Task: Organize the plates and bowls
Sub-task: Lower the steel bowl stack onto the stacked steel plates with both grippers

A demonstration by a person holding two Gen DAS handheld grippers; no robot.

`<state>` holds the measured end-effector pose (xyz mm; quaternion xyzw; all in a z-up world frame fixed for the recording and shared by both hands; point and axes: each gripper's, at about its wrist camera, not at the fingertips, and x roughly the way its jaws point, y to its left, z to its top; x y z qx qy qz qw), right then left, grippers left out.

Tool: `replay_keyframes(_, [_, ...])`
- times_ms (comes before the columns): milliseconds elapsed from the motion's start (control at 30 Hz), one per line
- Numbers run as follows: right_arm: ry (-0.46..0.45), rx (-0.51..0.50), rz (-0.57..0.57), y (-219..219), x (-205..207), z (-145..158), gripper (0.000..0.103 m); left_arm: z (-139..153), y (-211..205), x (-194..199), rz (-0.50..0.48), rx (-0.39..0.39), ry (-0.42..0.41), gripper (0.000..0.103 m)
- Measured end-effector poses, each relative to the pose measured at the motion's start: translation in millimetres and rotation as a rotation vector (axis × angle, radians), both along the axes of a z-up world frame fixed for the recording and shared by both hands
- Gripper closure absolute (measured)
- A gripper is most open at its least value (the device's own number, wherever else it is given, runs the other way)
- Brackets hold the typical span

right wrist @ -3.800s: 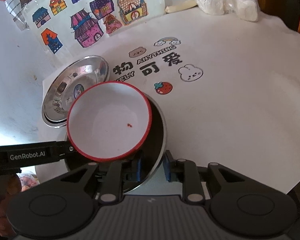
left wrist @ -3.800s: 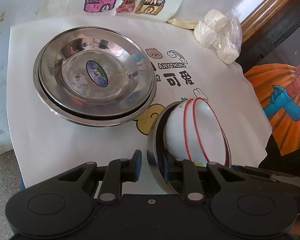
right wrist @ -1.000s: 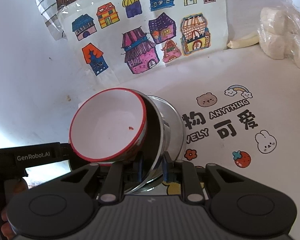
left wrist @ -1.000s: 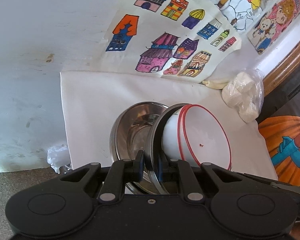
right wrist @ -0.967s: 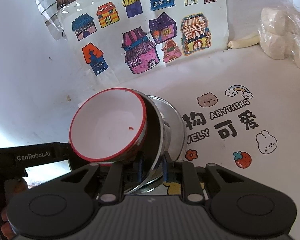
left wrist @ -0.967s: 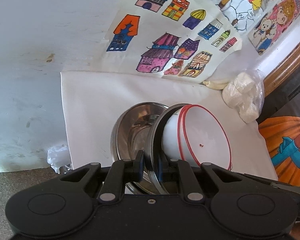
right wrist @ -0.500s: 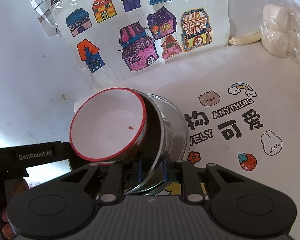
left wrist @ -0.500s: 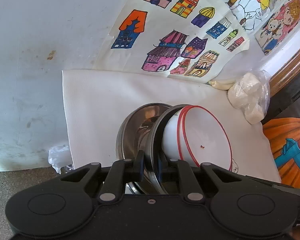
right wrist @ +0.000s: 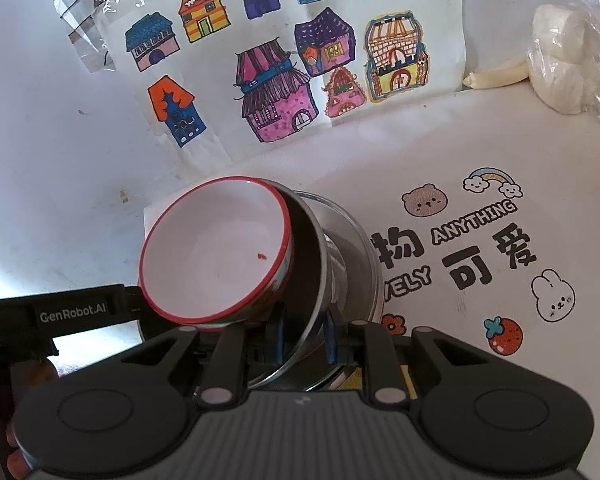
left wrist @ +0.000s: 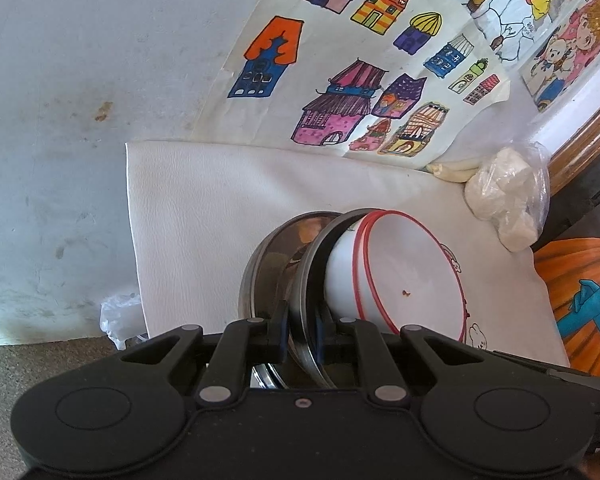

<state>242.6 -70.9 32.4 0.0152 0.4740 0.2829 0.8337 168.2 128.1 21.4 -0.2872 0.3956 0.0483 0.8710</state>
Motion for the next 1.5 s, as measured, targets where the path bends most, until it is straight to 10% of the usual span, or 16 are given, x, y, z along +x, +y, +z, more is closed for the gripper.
replay_keyframes(1500, [0.014,0.023,-0.006,-3.9,15.1,1.9,0.081,-3.0,-0.1,13.8,0.007,0.003,0.021,0.091])
